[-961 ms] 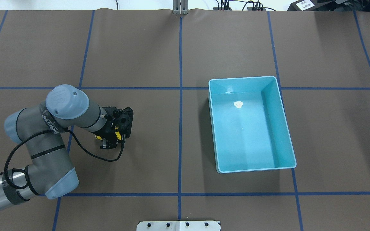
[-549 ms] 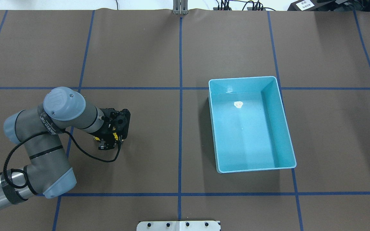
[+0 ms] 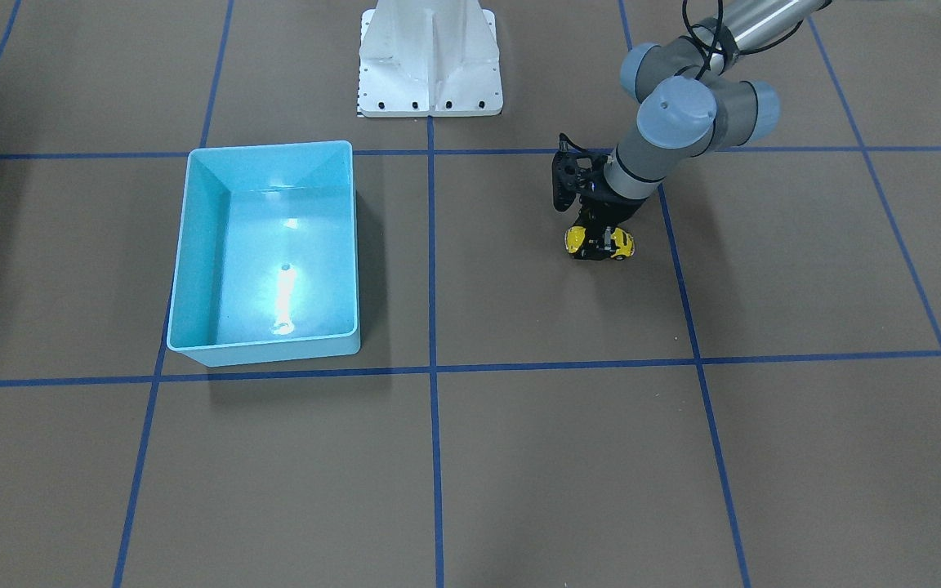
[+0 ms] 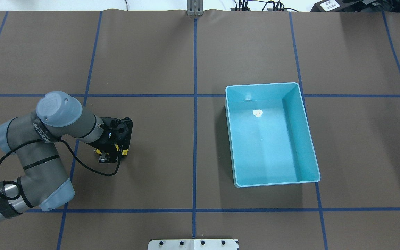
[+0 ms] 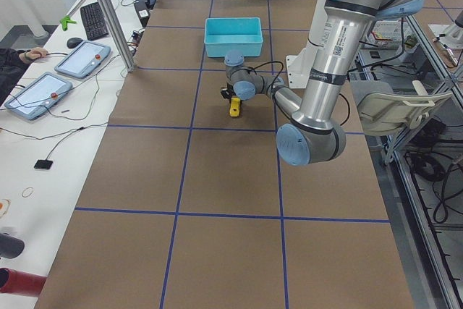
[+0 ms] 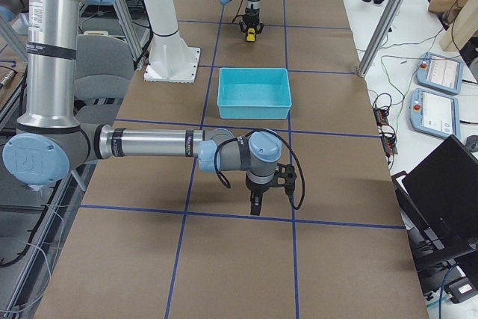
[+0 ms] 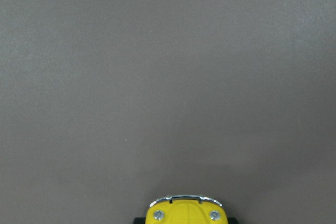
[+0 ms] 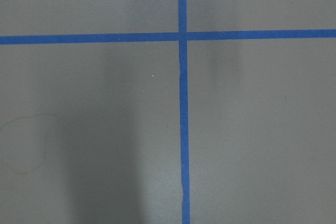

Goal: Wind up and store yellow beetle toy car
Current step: 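Drag the car toward the robot with the left gripper, then release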

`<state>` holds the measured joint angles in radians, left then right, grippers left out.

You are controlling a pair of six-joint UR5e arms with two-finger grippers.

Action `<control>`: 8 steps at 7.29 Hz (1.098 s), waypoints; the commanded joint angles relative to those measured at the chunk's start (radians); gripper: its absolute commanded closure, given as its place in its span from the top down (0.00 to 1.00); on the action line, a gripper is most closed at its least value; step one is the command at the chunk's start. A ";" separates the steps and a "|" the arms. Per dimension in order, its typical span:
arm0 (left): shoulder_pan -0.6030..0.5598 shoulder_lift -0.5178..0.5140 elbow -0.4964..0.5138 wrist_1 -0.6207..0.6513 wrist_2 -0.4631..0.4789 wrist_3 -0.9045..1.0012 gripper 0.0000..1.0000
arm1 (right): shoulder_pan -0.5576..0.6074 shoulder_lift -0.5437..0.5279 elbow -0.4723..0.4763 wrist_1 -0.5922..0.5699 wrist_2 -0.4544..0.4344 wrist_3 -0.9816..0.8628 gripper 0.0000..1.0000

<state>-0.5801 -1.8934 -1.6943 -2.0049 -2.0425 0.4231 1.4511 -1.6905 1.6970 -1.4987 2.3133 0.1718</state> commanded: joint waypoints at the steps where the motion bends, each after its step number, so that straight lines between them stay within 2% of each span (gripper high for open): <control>1: -0.009 0.039 -0.001 -0.054 -0.011 0.000 0.39 | 0.000 0.000 0.001 0.000 0.000 0.000 1.00; 5: -0.021 0.118 -0.001 -0.162 -0.019 -0.001 0.39 | 0.000 0.003 0.006 0.000 0.000 0.000 1.00; 8: -0.043 0.151 -0.004 -0.178 -0.051 0.000 0.39 | 0.000 0.003 0.006 0.000 0.000 0.000 1.00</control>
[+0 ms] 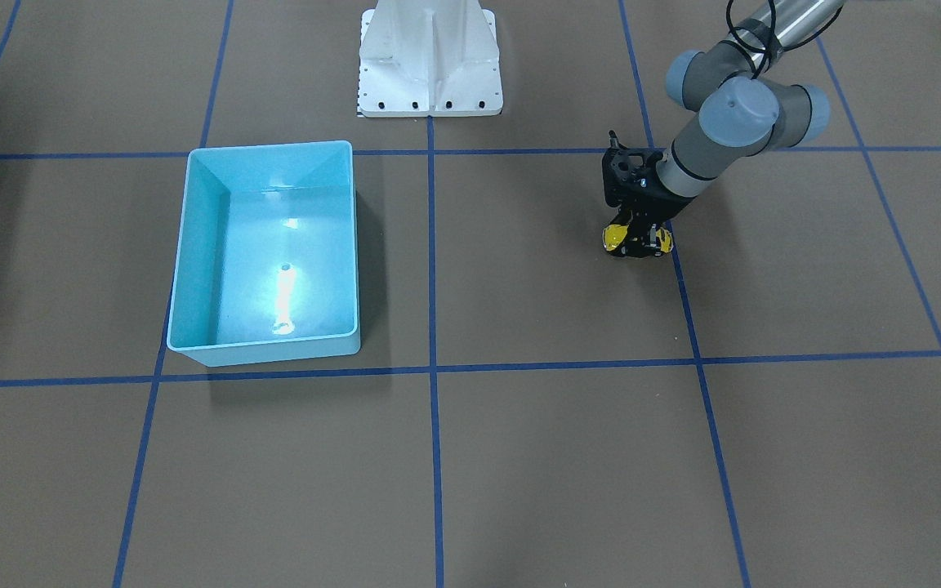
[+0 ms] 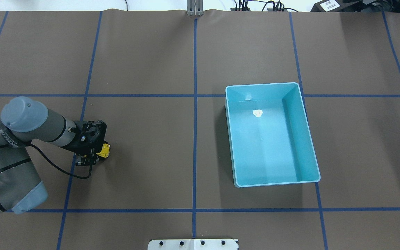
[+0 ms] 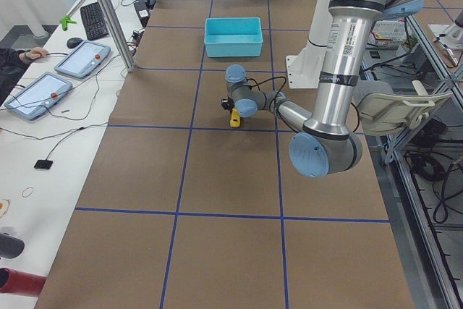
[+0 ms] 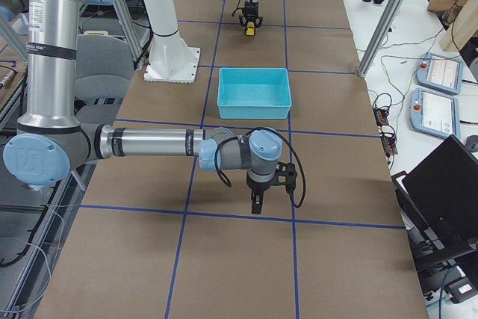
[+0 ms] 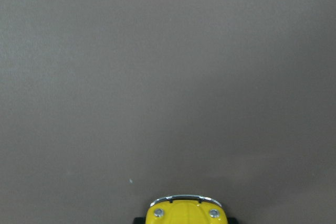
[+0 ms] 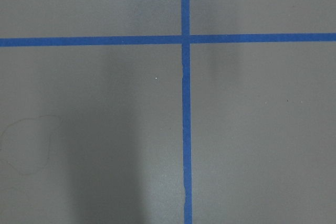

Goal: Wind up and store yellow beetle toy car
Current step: 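Drag the car toward the robot with the left gripper, then release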

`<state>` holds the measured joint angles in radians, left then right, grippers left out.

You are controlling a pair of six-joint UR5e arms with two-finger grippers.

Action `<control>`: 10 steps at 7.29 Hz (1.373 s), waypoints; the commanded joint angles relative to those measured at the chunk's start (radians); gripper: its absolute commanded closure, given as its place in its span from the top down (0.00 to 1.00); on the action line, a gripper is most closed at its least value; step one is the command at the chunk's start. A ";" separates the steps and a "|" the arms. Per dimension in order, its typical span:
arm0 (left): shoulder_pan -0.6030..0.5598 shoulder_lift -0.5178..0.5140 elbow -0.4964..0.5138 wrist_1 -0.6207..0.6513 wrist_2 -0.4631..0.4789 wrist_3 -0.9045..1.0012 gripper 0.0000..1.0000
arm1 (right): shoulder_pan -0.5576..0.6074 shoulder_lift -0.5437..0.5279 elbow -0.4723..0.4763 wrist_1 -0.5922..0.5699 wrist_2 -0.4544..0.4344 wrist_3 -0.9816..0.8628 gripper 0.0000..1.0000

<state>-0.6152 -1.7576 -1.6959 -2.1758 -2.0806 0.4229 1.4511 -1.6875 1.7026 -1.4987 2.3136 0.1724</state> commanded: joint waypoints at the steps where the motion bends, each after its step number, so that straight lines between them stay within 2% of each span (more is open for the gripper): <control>1: -0.018 0.041 -0.001 -0.036 -0.033 0.000 0.39 | 0.000 0.000 0.000 0.000 0.000 -0.001 1.00; 3: -0.041 0.084 -0.001 -0.081 -0.064 0.000 0.44 | 0.000 0.002 0.000 0.000 0.001 0.001 1.00; 5: -0.075 0.110 -0.002 -0.087 -0.107 0.000 1.00 | 0.000 0.002 0.000 0.002 0.001 -0.001 1.00; 7: -0.083 0.164 0.004 -0.183 -0.107 -0.009 1.00 | 0.000 0.002 0.000 0.002 0.001 -0.001 1.00; 10: -0.116 0.173 0.004 -0.185 -0.131 -0.007 1.00 | 0.000 0.002 0.000 0.002 0.001 -0.001 1.00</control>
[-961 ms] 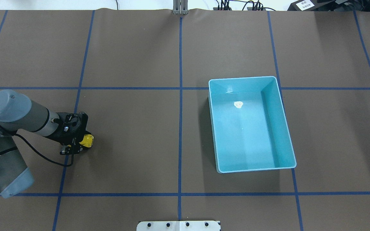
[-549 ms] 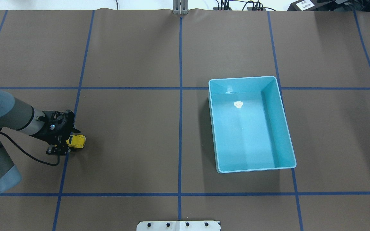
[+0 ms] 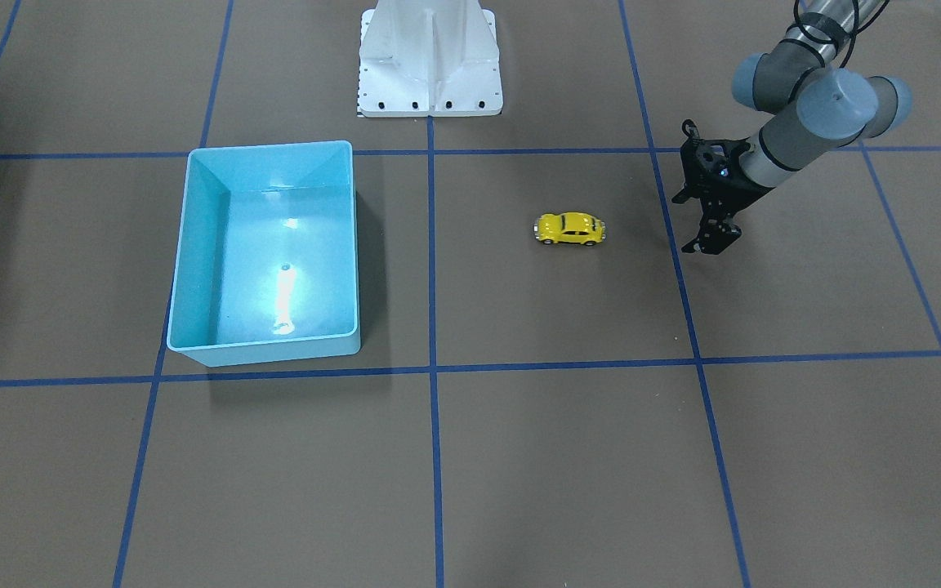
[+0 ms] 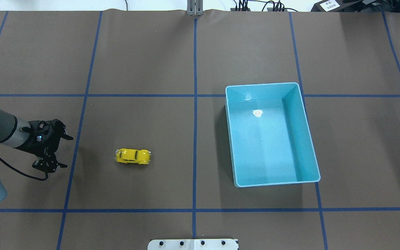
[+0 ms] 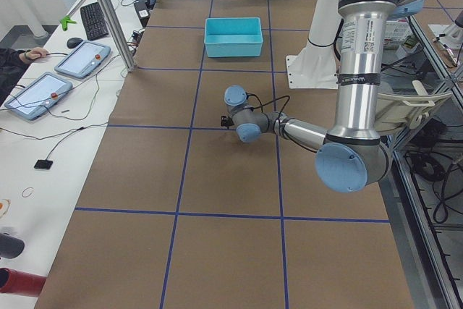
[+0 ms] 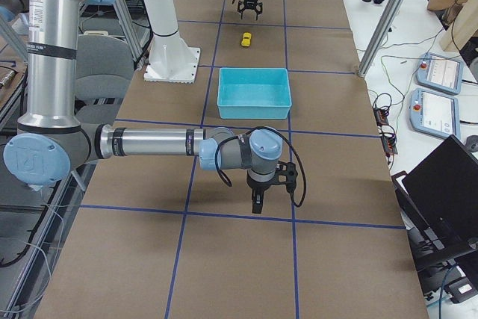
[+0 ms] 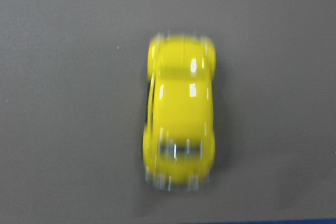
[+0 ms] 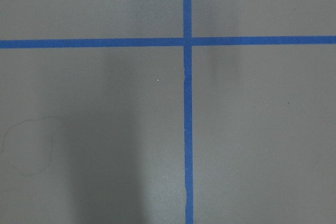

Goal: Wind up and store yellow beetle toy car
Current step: 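Raise the left gripper away while the car rolls toward the bin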

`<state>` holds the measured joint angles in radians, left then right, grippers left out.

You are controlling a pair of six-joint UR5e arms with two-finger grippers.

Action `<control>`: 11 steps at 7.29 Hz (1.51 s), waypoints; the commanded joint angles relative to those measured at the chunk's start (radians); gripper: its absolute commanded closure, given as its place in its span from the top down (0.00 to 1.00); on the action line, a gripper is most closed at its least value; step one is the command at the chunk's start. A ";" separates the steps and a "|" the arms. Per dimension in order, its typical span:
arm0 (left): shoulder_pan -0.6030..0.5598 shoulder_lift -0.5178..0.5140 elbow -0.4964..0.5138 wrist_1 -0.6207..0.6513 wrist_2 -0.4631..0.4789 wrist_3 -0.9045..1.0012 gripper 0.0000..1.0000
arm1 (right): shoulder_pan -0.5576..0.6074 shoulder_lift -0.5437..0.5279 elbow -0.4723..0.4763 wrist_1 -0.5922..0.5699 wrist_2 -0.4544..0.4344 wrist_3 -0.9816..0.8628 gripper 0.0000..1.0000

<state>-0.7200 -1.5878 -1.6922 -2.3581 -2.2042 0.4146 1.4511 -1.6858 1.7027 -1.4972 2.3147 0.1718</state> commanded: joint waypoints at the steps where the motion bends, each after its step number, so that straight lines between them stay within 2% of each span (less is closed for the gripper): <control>1: -0.022 0.003 0.000 -0.001 -0.012 0.000 1.00 | -0.002 0.000 0.000 0.000 0.000 0.000 1.00; 6: -0.131 0.002 0.014 0.014 -0.133 -0.005 1.00 | 0.000 0.005 0.005 -0.001 0.009 0.000 1.00; 7: -0.184 -0.003 0.008 0.076 -0.153 -0.017 1.00 | -0.002 0.006 0.006 -0.001 0.032 0.000 1.00; 8: -0.243 -0.015 -0.012 0.208 -0.202 -0.060 1.00 | -0.006 0.008 0.009 -0.001 0.035 0.000 1.00; 10: -0.341 -0.014 -0.079 0.383 -0.201 -0.111 1.00 | -0.043 0.011 0.061 -0.003 0.035 0.003 1.00; 11: -0.396 -0.015 -0.105 0.514 -0.200 -0.111 1.00 | -0.066 0.012 0.086 -0.001 0.035 0.006 1.00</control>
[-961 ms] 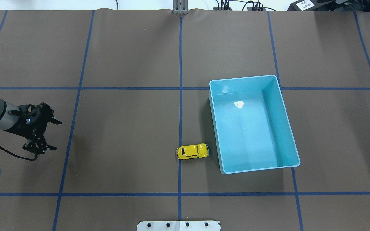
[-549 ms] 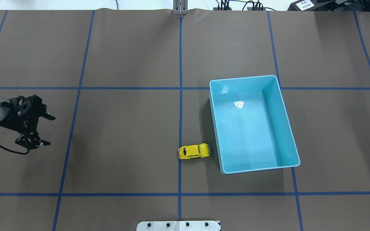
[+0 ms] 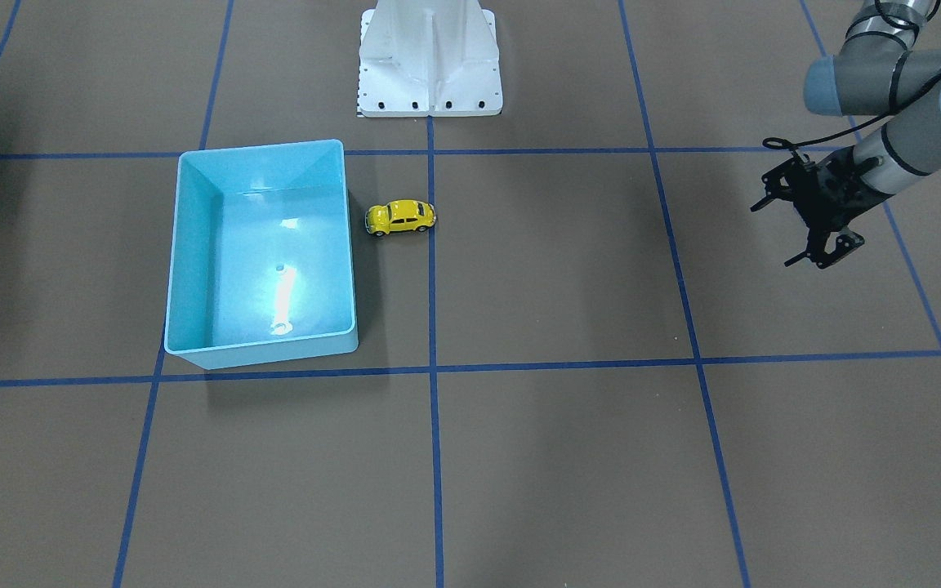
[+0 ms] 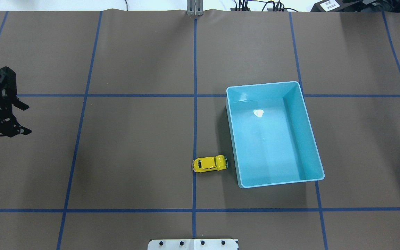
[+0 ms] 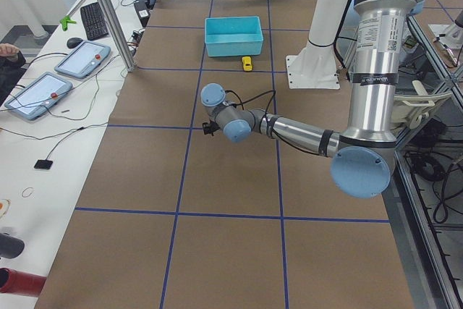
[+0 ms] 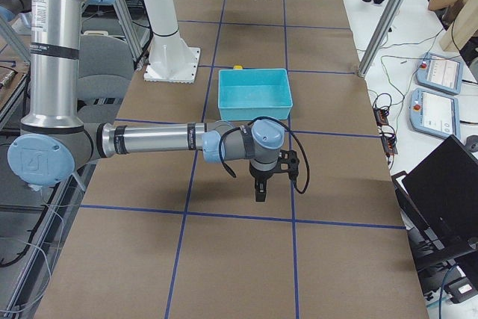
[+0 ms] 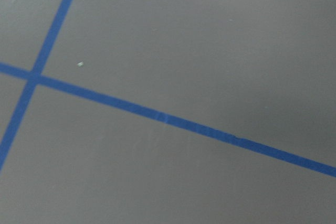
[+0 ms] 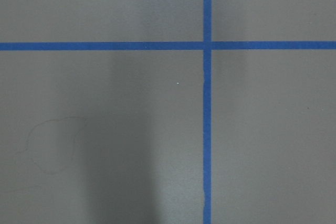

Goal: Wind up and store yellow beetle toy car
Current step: 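Raise the left gripper away while the car rolls toward the bin, then move the right gripper over the yellow car beside the bin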

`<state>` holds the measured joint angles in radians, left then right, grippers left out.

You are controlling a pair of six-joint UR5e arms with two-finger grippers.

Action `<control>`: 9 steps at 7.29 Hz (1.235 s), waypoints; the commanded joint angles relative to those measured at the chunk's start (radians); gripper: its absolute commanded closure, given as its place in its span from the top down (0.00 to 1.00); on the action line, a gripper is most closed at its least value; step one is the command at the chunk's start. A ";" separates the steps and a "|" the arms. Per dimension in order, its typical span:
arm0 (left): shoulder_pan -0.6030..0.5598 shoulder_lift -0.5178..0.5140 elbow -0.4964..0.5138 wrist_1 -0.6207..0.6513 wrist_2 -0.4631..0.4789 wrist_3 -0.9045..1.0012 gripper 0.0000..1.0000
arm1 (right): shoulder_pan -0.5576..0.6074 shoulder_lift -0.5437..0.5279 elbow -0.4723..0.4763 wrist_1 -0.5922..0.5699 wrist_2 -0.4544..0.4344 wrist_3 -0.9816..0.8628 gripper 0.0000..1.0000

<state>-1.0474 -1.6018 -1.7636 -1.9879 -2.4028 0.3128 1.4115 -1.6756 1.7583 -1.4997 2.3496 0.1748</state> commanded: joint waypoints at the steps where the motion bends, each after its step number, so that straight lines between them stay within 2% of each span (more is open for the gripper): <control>1: -0.121 -0.001 -0.057 0.270 0.001 -0.009 1.00 | -0.058 0.034 0.049 0.001 0.000 0.008 1.00; 2: -0.173 0.003 -0.078 0.369 -0.004 -0.009 1.00 | -0.087 0.078 0.052 0.000 0.002 0.009 1.00; 4: -0.247 -0.030 -0.100 0.669 0.002 -0.014 1.00 | -0.184 0.204 0.073 -0.022 0.002 0.018 1.00; 5: -0.293 -0.030 -0.090 0.684 0.014 -0.017 1.00 | -0.244 0.246 0.098 -0.036 -0.010 0.020 1.00; 6: -0.325 -0.032 -0.071 0.684 0.068 -0.052 1.00 | -0.294 0.302 0.099 -0.056 -0.030 0.020 1.00; 7: -0.350 -0.033 -0.062 0.666 0.117 -0.174 1.00 | -0.321 0.332 0.139 -0.115 -0.033 0.017 1.00; 8: -0.370 -0.033 -0.062 0.635 0.134 -0.214 1.00 | -0.368 0.347 0.220 -0.228 -0.039 0.002 1.00; 9: -0.393 -0.032 -0.056 0.632 0.134 -0.216 1.00 | -0.446 0.397 0.234 -0.243 -0.117 0.002 1.00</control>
<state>-1.4119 -1.6344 -1.8258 -1.3429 -2.2815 0.1250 1.0472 -1.3288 1.9508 -1.6877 2.2966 0.1816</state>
